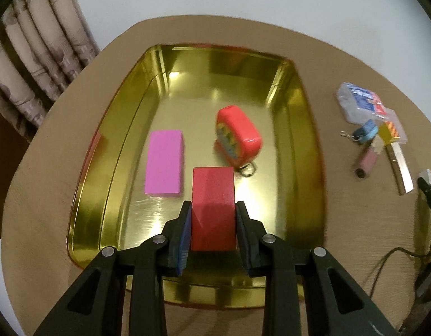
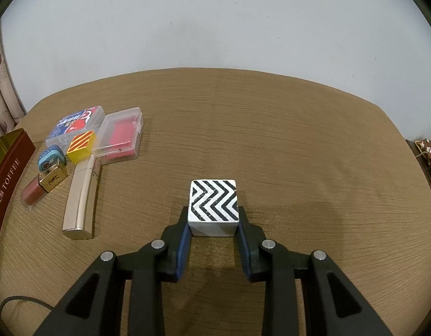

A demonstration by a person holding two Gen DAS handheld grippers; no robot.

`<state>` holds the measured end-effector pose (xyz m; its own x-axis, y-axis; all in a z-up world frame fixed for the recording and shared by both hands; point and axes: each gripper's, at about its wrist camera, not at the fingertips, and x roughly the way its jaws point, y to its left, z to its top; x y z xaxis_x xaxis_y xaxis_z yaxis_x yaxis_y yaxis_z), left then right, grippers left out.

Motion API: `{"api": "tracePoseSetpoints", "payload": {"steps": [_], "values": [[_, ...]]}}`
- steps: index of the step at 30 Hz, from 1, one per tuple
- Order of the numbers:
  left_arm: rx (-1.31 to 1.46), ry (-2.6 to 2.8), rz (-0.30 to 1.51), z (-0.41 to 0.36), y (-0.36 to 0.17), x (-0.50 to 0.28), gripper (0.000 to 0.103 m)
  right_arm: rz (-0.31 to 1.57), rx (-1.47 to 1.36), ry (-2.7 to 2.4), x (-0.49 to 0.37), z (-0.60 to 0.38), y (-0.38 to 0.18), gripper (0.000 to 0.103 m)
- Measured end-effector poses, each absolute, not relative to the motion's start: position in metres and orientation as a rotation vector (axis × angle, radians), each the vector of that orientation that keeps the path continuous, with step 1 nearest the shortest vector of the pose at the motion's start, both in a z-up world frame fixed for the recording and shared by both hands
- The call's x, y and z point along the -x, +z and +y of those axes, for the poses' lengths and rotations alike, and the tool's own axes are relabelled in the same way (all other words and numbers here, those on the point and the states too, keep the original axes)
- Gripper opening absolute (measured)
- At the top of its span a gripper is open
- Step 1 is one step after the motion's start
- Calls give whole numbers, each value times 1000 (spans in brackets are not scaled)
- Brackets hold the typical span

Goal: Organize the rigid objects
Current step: 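Carry the red block into the tin beside the pink block, open left tool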

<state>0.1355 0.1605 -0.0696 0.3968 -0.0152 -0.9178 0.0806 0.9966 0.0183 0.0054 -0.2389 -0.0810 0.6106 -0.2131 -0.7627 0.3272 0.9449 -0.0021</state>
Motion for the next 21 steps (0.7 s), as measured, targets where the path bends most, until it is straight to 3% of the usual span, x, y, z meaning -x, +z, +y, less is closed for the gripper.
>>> {"api": "tracePoseSetpoints", "payload": {"steps": [21], "values": [[-39, -16, 1122, 189, -77, -143, 29, 868, -117, -320, -9, -239, -81, 30]]}}
